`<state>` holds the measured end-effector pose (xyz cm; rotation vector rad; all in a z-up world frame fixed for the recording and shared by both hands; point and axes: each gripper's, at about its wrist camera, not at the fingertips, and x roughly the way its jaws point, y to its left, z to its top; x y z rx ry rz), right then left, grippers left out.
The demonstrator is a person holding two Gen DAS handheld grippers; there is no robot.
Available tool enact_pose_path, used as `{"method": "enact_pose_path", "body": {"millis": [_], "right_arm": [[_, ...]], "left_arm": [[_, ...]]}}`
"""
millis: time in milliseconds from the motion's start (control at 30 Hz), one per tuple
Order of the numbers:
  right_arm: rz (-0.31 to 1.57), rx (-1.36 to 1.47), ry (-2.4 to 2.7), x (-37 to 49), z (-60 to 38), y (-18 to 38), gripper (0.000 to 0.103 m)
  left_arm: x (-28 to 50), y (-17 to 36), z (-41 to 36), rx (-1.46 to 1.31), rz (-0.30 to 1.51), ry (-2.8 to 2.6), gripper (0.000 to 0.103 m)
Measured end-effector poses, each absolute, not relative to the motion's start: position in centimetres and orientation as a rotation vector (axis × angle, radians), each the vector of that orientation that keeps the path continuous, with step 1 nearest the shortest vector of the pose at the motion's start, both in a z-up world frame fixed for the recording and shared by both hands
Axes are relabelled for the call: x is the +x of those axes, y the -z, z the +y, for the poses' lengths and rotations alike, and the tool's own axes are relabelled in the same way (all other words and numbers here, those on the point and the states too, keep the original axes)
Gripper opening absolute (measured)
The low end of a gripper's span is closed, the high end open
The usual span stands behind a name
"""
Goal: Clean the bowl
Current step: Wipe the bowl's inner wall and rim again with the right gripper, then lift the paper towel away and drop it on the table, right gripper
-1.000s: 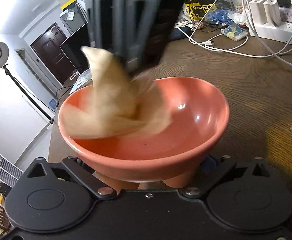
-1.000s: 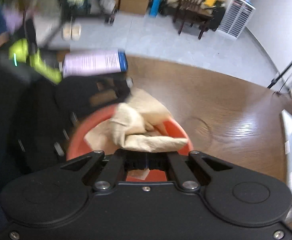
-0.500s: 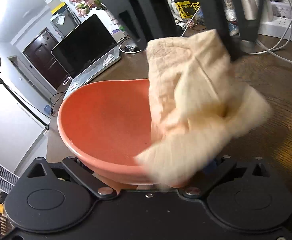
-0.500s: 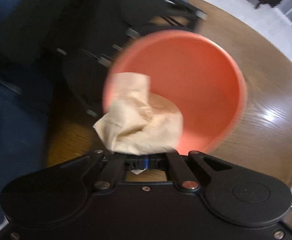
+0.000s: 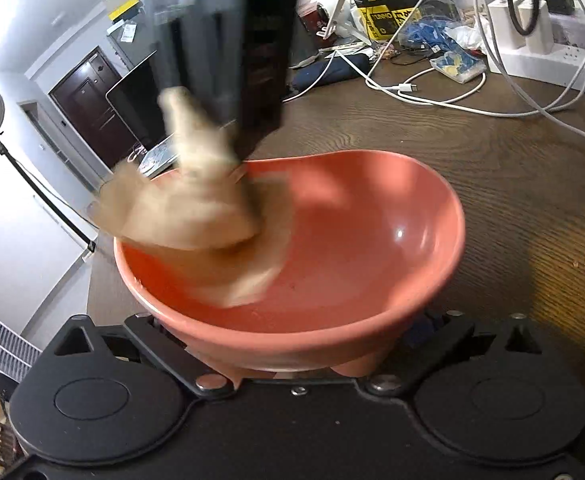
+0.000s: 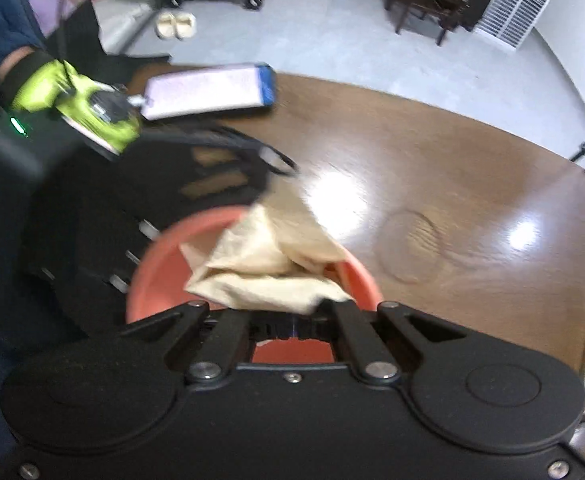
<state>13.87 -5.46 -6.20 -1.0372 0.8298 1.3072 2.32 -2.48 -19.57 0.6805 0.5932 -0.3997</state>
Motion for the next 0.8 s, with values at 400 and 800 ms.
{"method": "enact_pose_path", "body": {"millis": [400, 800], "right_arm": [[0.938, -1.061, -1.366, 10.0, -10.0, 6.0, 0.001], [0.820, -0.567, -1.320, 12.5, -9.4, 0.1, 0.001]], "left_arm": [[2.3, 19.3, -2.0, 0.622, 0.601, 0.399, 0.099], [2.6, 19.3, -1.9, 0.599, 0.613, 0.385, 0.099]]}}
